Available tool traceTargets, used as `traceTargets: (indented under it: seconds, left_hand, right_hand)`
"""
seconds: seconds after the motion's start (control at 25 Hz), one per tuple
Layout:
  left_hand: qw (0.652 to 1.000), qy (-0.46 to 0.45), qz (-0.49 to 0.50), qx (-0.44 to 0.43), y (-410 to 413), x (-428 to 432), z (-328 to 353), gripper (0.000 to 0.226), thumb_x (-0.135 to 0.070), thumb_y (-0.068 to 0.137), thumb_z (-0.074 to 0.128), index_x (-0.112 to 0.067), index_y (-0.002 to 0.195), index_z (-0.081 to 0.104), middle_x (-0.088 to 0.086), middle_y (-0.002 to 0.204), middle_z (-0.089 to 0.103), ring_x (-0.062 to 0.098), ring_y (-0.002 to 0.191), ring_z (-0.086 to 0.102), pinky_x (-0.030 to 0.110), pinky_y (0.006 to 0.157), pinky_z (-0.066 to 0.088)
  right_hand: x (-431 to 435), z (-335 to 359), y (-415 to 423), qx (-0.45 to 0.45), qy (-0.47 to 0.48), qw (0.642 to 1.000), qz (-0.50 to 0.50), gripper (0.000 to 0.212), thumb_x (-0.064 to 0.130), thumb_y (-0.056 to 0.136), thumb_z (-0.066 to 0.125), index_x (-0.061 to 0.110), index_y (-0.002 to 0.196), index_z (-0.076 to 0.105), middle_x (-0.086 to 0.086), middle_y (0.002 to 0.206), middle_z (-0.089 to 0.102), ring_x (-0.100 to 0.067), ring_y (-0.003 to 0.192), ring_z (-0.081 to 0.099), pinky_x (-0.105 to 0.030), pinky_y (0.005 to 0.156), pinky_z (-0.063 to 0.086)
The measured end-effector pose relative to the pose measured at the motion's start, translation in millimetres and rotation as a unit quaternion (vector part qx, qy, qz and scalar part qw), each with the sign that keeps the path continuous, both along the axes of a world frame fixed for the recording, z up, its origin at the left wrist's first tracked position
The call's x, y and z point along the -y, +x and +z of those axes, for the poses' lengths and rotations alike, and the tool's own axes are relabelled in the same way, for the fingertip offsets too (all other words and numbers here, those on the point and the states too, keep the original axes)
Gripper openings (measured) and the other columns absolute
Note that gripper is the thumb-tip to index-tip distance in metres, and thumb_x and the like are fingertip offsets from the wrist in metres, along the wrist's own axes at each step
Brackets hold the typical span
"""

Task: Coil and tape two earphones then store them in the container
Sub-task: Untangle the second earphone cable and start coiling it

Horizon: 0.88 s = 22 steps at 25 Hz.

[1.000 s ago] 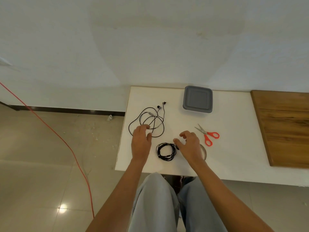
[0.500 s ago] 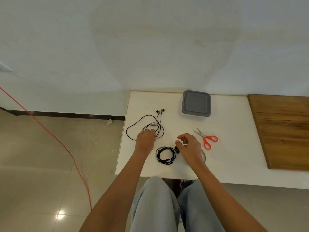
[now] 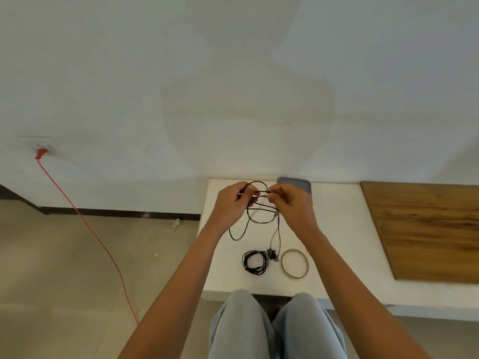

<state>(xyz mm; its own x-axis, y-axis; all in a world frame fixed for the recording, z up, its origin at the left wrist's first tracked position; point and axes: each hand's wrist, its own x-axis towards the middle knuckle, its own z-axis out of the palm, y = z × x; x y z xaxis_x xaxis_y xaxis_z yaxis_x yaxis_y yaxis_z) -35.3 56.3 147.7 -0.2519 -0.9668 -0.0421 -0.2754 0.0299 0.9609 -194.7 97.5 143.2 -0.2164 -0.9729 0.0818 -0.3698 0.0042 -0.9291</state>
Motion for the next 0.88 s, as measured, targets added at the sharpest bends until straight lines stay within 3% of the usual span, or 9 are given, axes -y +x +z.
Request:
traceTargets:
  seconds: [0.08, 0.2, 0.28, 0.4, 0.56, 0.64, 0.72, 0.8, 0.88]
  left_hand:
    - [0.994, 0.022, 0.074, -0.075, 3.5, -5.1, 22.4, 0.027, -0.019, 0.101, 0.045, -0.013, 0.085, 0.066, 0.003, 0.089, 0.071, 0.016, 0.077, 0.071, 0.026, 0.072, 0.058]
    - [0.966, 0.077, 0.142, -0.201, 13.9, -15.1, 53.2, 0.027, -0.019, 0.102, 0.043, -0.012, 0.084, 0.062, 0.001, 0.078, 0.064, 0.007, 0.055, 0.057, 0.021, 0.058, 0.053]
    - [0.965, 0.076, 0.148, -0.204, 22.6, -23.2, 67.8, 0.028, -0.023, 0.102, 0.042, -0.014, 0.085, 0.062, -0.002, 0.073, 0.057, 0.006, 0.049, 0.041, 0.018, 0.049, 0.041]
    - [0.977, 0.063, 0.117, -0.166, 23.9, -37.1, 83.2, 0.029, -0.027, 0.101, 0.04, -0.017, 0.087, 0.063, -0.004, 0.07, 0.053, 0.006, 0.046, 0.03, 0.018, 0.045, 0.026]
    - [0.991, 0.074, 0.012, -0.107, 8.6, -59.6, 101.8, 0.029, -0.021, 0.098, 0.043, -0.015, 0.083, 0.066, -0.003, 0.071, 0.052, 0.006, 0.046, 0.029, 0.018, 0.046, 0.024]
    - [0.992, 0.077, -0.055, -0.085, -0.4, -71.1, 111.2, 0.031, -0.022, 0.099, 0.042, -0.015, 0.079, 0.065, -0.003, 0.069, 0.051, 0.006, 0.046, 0.03, 0.019, 0.047, 0.024]
    - [0.988, 0.069, -0.116, -0.068, -9.3, -81.0, 121.9, 0.033, -0.024, 0.1, 0.041, -0.015, 0.076, 0.062, -0.003, 0.067, 0.05, 0.006, 0.046, 0.031, 0.019, 0.047, 0.024]
    - [0.987, 0.052, -0.145, -0.045, -14.0, -86.7, 133.4, 0.036, -0.029, 0.1, 0.042, -0.016, 0.072, 0.06, -0.004, 0.063, 0.048, 0.006, 0.046, 0.032, 0.018, 0.046, 0.026]
    - [0.991, 0.035, -0.129, -0.029, -10.1, -86.6, 143.1, 0.041, -0.039, 0.099, 0.044, -0.016, 0.068, 0.059, -0.005, 0.058, 0.047, 0.006, 0.045, 0.033, 0.016, 0.045, 0.028]
  right_hand:
    - [-9.7, 23.6, -4.4, 0.021, -0.015, 0.999, -0.041, 0.008, 0.006, 0.087, 0.063, 0.012, 0.089, 0.069, -0.005, 0.079, 0.072, -0.006, 0.07, 0.067, -0.017, 0.068, 0.054]
    - [-28.4, 46.3, -18.3, 0.086, -0.037, 0.99, -0.107, 0.007, 0.007, 0.091, 0.056, 0.004, 0.093, 0.062, -0.008, 0.08, 0.071, -0.005, 0.065, 0.068, -0.014, 0.061, 0.052]
    - [-43.3, 55.0, -28.1, 0.134, -0.038, 0.977, -0.16, 0.008, 0.01, 0.095, 0.051, 0.006, 0.097, 0.057, -0.008, 0.085, 0.071, -0.015, 0.07, 0.07, -0.022, 0.062, 0.055]
    - [-59.8, 56.1, -36.6, 0.109, 0.026, 0.974, -0.197, 0.01, 0.01, 0.096, 0.046, 0.009, 0.102, 0.054, -0.009, 0.09, 0.068, -0.017, 0.07, 0.066, -0.025, 0.061, 0.053]
    - [-72.4, 58.4, -34.1, 0.035, 0.108, 0.985, -0.128, 0.021, 0.007, 0.089, 0.053, 0.015, 0.108, 0.054, -0.013, 0.102, 0.066, -0.019, 0.084, 0.059, -0.024, 0.062, 0.047]
    - [-77.4, 69.0, -24.7, 0.012, 0.093, 0.994, -0.062, 0.035, 0.007, 0.087, 0.056, 0.017, 0.121, 0.049, -0.005, 0.118, 0.06, -0.015, 0.099, 0.057, -0.021, 0.071, 0.047]
    - [-81.6, 84.8, -14.2, 0.053, 0.034, 0.997, 0.05, 0.045, 0.008, 0.089, 0.059, 0.018, 0.131, 0.045, 0.003, 0.128, 0.054, -0.011, 0.112, 0.053, -0.022, 0.087, 0.047]
    - [-83.7, 101.2, -10.0, 0.075, -0.023, 0.987, 0.143, 0.03, 0.007, 0.093, 0.056, 0.013, 0.123, 0.055, -0.007, 0.115, 0.063, -0.012, 0.103, 0.061, -0.026, 0.089, 0.05]
    - [-83.6, 114.8, -11.0, 0.071, -0.064, 0.988, 0.125, 0.016, 0.004, 0.096, 0.048, 0.005, 0.103, 0.062, -0.016, 0.087, 0.065, -0.018, 0.073, 0.066, -0.032, 0.075, 0.055]
